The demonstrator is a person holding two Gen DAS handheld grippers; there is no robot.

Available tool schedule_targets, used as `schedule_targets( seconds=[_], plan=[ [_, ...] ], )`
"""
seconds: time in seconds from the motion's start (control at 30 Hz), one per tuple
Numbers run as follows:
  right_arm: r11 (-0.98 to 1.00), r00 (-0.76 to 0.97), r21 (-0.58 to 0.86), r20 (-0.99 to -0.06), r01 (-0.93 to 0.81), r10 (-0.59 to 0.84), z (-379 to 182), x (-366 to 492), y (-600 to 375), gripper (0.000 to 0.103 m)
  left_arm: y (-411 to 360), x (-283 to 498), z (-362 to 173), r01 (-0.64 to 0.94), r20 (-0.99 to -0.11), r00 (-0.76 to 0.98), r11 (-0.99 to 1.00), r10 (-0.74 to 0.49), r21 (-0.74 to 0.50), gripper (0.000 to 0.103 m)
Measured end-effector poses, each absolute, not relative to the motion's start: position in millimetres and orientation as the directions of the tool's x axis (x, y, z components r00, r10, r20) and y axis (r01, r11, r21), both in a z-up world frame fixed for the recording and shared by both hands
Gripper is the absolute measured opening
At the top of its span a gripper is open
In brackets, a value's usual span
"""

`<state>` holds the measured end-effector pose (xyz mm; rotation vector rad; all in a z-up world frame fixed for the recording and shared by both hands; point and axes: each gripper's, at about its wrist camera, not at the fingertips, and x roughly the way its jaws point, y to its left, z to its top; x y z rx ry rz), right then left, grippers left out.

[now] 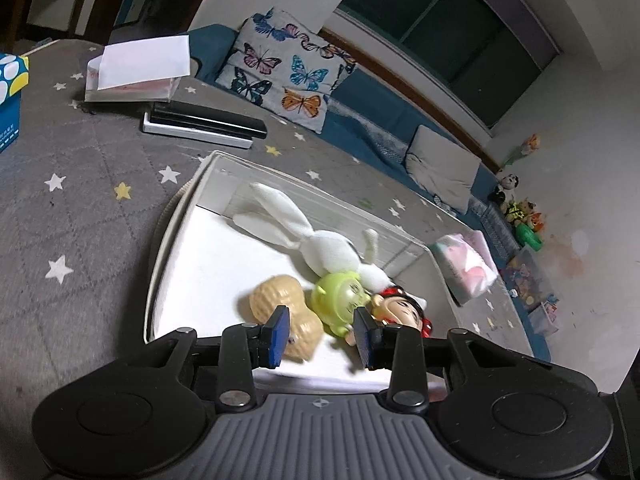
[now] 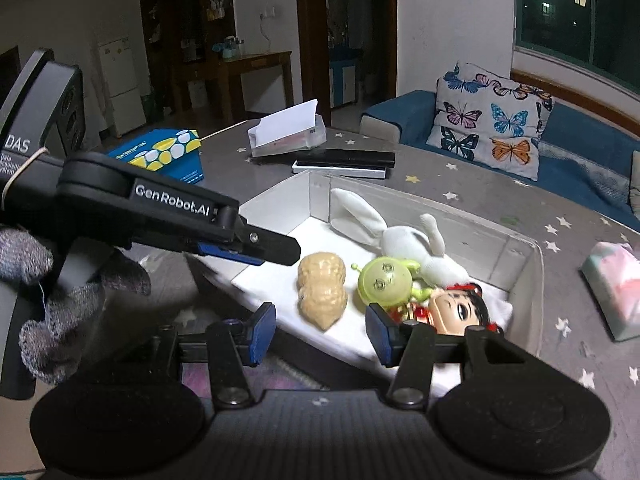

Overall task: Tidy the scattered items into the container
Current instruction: 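Move both grippers back to the red round toy on the table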

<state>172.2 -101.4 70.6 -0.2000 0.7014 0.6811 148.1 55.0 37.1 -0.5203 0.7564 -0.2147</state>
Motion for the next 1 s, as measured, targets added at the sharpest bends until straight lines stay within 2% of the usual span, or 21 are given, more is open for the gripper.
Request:
schedule_targets(
  seconds=[0.2, 0.43, 1.0],
  plan=[
    [0.765, 0.595, -0.008, -0.633, -0.644, 0.494, 67.9, 139.0, -111.4, 0.051, 40.5, 122.8, 43.2, 0.044, -0.568, 0.723, 0.846, -0.394, -0.531, 0.038],
    [0.788, 0.612, 0.013, -0.622, -0.616, 0.488, 58.2, 109.7, -132.4, 0.051, 18.9, 96.7, 40.9, 0.084, -0.555, 0.716, 0.842, -0.424, -0.533, 0.038],
    [0.843, 0.647, 0.000, -0.641, -0.538, 0.413, 24.6, 80.2, -172.1, 0.051, -25.9, 89.8, 4.4, 0.115, -0.616, 0.637, 0.847, -0.464, -0.519, 0.038]
  ],
)
